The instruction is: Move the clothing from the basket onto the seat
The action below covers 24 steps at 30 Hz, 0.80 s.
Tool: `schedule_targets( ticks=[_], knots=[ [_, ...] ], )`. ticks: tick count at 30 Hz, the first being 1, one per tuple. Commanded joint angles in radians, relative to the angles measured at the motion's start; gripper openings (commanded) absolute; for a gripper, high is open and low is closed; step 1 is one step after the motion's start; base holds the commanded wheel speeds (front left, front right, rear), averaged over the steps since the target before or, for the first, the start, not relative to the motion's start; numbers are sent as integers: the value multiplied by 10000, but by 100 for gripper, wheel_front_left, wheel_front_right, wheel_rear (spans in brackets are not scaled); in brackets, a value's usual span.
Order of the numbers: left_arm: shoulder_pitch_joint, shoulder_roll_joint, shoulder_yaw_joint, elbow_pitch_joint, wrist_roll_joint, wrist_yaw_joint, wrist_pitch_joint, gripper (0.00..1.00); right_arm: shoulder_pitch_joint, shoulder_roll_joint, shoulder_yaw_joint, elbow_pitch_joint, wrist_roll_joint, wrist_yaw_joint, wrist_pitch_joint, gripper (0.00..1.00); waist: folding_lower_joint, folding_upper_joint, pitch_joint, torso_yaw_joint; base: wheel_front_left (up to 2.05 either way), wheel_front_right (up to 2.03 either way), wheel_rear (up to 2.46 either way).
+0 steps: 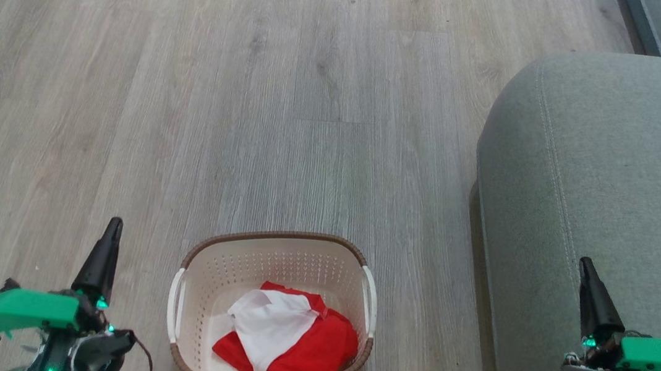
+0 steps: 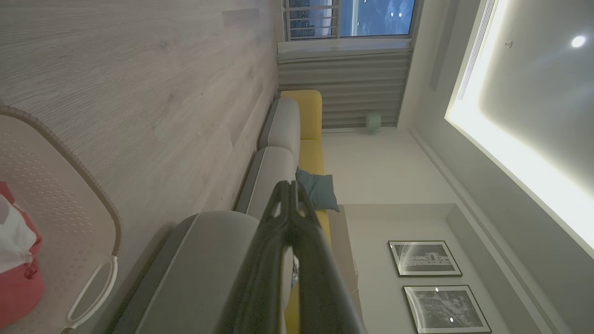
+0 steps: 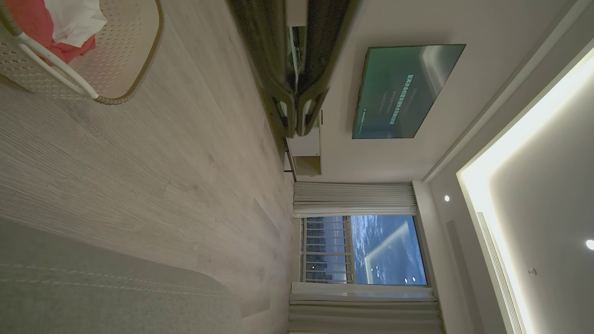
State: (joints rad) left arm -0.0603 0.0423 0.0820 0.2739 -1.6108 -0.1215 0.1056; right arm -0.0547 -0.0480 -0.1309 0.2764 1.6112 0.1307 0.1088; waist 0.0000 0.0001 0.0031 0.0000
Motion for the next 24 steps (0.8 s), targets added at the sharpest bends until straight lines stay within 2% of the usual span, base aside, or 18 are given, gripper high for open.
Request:
schedule_targets(
  ticks=[1,10,11,14,24],
  knots=[
    [-477,79,316,-290,20,-92,75,0,-532,-22,173,-317,-24,0,42,0,0,-1,0,0,0,0,0],
    [-477,79,316,-290,20,-92,75,0,-532,-22,173,-317,-24,0,42,0,0,-1,0,0,0,0,0],
    [-477,79,316,-290,20,-92,75,100,-532,-22,173,-317,-24,0,42,100,0,-1,0,0,0,0,0],
    [147,-26,-19,344,15,16,-43,100,141,15,74,360,-18,0,-30,100,0,-1,9,0,0,0,0],
    [57,-12,273,45,563,2,-539,100,-62,10,109,-12,-1064,0,-534,100,0,-1,33,49,0,0,0]
  ],
)
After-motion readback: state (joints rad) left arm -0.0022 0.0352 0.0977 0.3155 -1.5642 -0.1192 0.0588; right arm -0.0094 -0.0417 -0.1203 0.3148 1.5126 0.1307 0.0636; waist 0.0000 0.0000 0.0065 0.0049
